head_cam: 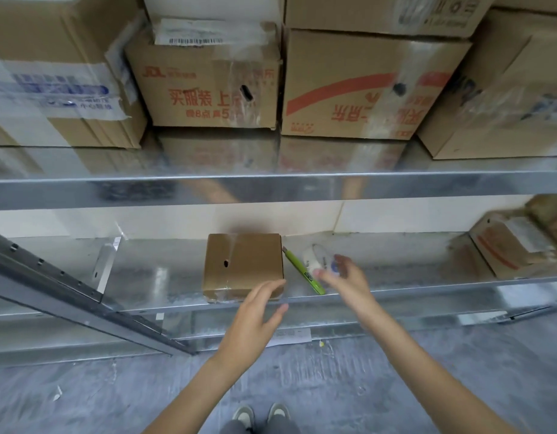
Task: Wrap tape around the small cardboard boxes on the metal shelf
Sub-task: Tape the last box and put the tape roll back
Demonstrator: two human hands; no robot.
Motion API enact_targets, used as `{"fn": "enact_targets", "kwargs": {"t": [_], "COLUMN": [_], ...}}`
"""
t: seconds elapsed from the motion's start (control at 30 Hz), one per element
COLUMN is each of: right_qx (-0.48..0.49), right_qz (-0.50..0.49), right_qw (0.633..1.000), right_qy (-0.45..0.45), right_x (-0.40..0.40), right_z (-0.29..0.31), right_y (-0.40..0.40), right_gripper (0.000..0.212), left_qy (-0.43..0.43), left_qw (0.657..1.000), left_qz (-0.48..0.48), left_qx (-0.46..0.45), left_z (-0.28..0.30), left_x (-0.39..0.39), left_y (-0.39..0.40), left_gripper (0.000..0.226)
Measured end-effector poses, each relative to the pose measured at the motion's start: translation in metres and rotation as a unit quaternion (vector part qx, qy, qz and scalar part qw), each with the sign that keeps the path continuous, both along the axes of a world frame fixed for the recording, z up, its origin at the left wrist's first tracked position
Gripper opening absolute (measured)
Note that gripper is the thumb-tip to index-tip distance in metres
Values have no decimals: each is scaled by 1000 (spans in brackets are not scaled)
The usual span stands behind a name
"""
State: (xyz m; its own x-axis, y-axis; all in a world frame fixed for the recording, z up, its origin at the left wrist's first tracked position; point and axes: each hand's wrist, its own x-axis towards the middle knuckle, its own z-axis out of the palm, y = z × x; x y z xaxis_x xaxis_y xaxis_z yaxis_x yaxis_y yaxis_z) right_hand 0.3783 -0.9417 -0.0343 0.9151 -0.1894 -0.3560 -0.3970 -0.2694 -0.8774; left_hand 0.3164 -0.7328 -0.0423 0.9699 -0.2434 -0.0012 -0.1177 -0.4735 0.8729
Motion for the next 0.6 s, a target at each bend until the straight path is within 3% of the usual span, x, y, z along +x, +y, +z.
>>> {"fn": "enact_targets", "kwargs": {"t": [0.13, 0.27, 0.4, 0.5, 0.6], "right_qx": [149, 157, 60, -19, -74], "right_qz": [35, 52, 51, 146, 219], "right_qw": [985, 980, 996, 973, 943], "right_qy": [80, 110, -51, -176, -238], "right_x": [-58, -76, -73, -67, -65], "right_z": [25, 34, 39, 42, 43], "right_y": [39, 59, 56, 49, 50], "right_gripper": [58, 56, 50, 32, 17], "left_qy": [39, 57, 110, 124, 126], "left_qw": [997, 992, 984, 983, 984], "left_qz": [-20, 15, 11, 9, 14], "left_qx": [-64, -111, -141, -138, -129], "left_z": [15, 22, 28, 32, 35], "left_x": [-7, -16, -22, -27, -31], "left_y": [-14, -13, 2, 10, 14], "left_gripper": [49, 12, 5, 8, 17]}}
